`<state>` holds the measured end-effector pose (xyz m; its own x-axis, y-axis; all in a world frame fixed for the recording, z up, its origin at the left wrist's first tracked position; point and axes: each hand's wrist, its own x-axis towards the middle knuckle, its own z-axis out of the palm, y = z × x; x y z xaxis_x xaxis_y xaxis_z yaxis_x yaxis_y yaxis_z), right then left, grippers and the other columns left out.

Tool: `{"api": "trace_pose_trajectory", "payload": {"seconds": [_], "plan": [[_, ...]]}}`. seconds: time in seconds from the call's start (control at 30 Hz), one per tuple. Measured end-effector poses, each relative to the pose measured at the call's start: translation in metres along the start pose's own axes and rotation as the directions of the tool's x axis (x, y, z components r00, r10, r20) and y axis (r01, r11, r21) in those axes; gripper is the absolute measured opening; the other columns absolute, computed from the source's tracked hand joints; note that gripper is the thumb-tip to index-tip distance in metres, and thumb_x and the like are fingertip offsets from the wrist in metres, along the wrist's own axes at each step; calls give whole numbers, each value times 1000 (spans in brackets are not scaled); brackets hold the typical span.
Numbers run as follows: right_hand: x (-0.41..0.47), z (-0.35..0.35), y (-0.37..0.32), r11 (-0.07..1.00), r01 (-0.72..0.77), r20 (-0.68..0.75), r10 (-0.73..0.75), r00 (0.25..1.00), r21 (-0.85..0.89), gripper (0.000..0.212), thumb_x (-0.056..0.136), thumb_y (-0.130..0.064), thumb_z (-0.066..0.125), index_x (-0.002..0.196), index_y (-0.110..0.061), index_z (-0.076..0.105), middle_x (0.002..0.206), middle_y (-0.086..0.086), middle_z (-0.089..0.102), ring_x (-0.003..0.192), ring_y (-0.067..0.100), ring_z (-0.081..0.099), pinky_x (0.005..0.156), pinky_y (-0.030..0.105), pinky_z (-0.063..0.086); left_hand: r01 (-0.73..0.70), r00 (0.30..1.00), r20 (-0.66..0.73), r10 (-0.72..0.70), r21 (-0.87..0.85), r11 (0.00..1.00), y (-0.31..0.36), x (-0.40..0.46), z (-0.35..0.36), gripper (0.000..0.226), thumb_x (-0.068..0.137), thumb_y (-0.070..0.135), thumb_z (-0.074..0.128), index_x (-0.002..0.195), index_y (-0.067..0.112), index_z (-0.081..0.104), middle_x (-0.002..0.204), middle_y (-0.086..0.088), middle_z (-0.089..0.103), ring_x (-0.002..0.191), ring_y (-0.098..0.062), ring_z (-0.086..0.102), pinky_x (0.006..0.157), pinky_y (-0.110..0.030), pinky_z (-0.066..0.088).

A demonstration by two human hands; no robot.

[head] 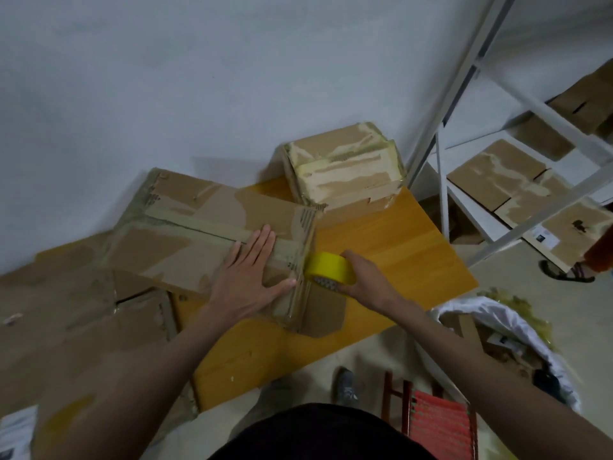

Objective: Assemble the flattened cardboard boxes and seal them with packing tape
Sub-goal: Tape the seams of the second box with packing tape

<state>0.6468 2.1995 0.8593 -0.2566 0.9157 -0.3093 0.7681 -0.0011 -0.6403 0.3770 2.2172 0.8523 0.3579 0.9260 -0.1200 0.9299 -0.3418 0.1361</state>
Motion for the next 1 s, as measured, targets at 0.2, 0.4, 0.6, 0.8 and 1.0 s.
{"api": "trace_pose_trajectory", "payload": {"seconds": [0.2,0.4,0.6,0.8,1.0], "plan": [[49,-16,-6,999,23,48,-21,999,-47,67,90,-21,73,146,-9,37,143,15,45,129,35,44,101,45,40,141,990,-13,-142,-37,989,-11,11,-4,101,84,89,8,158,23,-12,164,9,-20,150,-8,-17,125,-41,-4],[52,-14,11,999,40,123,-35,992,-32,71,87,-26,77,145,-9,38,136,15,53,119,36,53,90,47,46,150,989,-2,-150,-32,988,-11,14,-2,100,84,88,7,158,24,-11,164,10,-19,150,-7,-17,125,-42,-2],[44,-17,47,892,-17,17,10,1000,452,41,100,-53,44,121,-23,62,115,0,64,104,16,61,88,36,50,146,989,-2,-147,-51,988,-13,15,-2,99,83,89,5,158,26,-10,165,11,-17,151,-6,-14,125,-42,0],[83,16,141,969,-233,116,242,963,-84,20,98,-13,58,115,-6,66,97,19,68,62,19,52,60,36,42,133,990,-38,-134,-38,990,-16,16,3,94,89,83,15,159,25,-8,166,10,-14,151,-6,-11,125,-44,4],[93,59,191,910,-68,282,197,939,-409,33,97,-11,57,130,-12,53,127,18,51,104,37,55,70,36,38,135,989,-59,-137,-38,990,-13,18,1,89,93,79,19,158,26,-9,165,12,-14,151,-4,-13,125,-44,7]]}}
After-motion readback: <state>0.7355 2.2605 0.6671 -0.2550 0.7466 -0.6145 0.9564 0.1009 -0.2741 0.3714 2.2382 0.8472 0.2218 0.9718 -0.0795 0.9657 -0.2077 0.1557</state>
